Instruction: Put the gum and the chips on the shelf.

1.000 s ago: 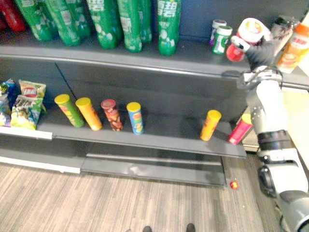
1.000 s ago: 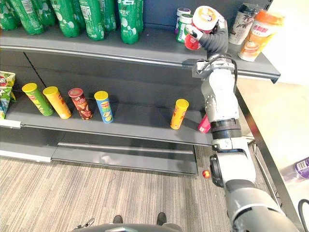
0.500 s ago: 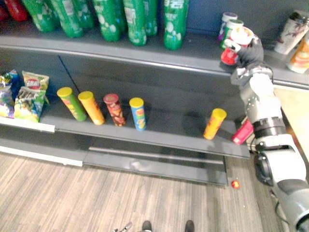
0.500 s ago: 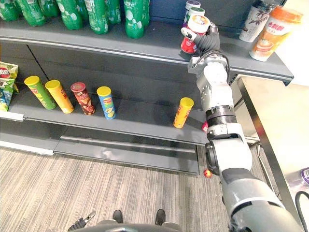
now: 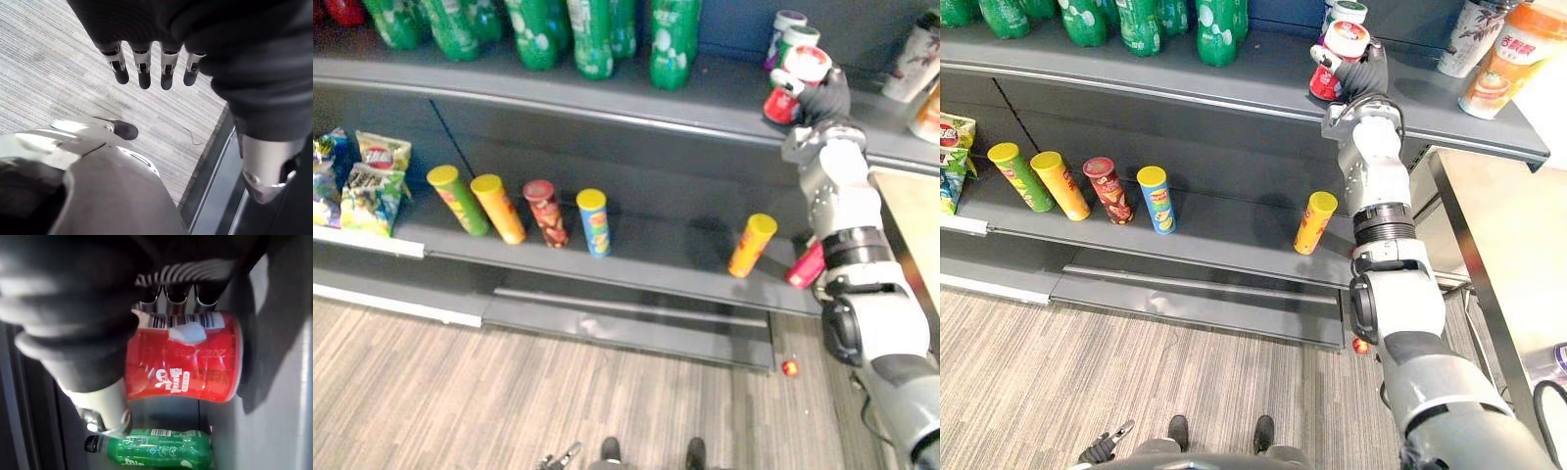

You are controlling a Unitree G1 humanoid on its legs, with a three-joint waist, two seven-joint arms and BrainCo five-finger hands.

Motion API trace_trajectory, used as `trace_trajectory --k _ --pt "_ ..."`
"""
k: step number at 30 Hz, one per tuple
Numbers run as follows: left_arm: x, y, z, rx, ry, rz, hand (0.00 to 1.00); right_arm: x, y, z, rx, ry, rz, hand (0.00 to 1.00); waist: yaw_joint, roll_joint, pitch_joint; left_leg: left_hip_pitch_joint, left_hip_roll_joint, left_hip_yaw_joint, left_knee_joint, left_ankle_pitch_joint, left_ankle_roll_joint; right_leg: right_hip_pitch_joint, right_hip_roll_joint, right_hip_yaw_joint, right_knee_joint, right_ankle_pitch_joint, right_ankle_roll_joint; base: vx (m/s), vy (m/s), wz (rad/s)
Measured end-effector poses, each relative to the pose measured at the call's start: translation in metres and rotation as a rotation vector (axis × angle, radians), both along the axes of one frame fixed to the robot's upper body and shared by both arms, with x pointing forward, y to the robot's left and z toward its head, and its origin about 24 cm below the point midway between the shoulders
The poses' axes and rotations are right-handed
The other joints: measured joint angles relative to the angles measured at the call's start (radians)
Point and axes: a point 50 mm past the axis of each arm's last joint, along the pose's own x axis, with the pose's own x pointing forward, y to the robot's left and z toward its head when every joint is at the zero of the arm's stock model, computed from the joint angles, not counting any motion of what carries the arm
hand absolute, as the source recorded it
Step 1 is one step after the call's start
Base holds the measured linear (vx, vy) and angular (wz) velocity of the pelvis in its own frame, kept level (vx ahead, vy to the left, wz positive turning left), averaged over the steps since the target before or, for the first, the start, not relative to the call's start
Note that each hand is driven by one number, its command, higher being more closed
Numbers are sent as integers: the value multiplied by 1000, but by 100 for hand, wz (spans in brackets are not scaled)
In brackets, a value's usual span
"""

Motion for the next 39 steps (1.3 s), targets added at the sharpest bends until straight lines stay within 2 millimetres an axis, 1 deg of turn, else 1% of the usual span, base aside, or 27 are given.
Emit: trace_trajectory --k 11,12,25,32,34,36,37,38,39 --pt "3 0 0 12 -1 -4 0 0 -2 0 -1 -4 -9 100 -2 -14 8 2 0 5 0 0 0 0 0 3 0 0 0 0 0 0" --pt "3 1 1 12 -1 -4 0 0 -2 0 -2 -5 -9 0 -2 -14 8 2 0 6 0 0 0 0 0 4 0 0 0 0 0 0" --pt "2 1 1 14 0 -6 0 -1 -3 -2 -11 -5 -16 0 -5 -17 9 8 0 13 0 0 0 0 0 12 2 0 0 0 0 0" --pt "2 2 1 18 2 -6 0 -11 -6 -7 -32 -44 -41 0 -7 -19 11 13 0 17 0 0 0 2 1 16 3 0 0 0 0 -1" --pt "1 2 1 20 4 -4 0 -16 -8 -7 -30 -66 -52 0 -12 -19 11 14 0 17 0 0 0 2 1 16 3 0 0 0 0 0" --pt "0 2 0 24 10 -4 0 -20 -9 0 -16 -103 -68 0 -20 -19 11 14 0 16 0 0 0 2 2 17 3 3 -5 0 0 0" --pt "-1 3 1 27 11 1 0 -27 -13 12 9 -162 -92 0 -22 -19 11 15 1 15 0 0 0 3 2 18 2 4 -5 0 0 0" --pt "-1 3 1 29 12 2 0 -31 -15 17 16 -195 -107 0 -24 -19 11 15 1 15 0 0 0 3 2 18 2 4 -5 0 0 0" --pt "-2 4 1 34 15 0 0 -39 -18 28 35 -266 -127 0 -26 -19 11 15 1 14 0 0 0 4 2 17 2 4 -5 0 0 0"
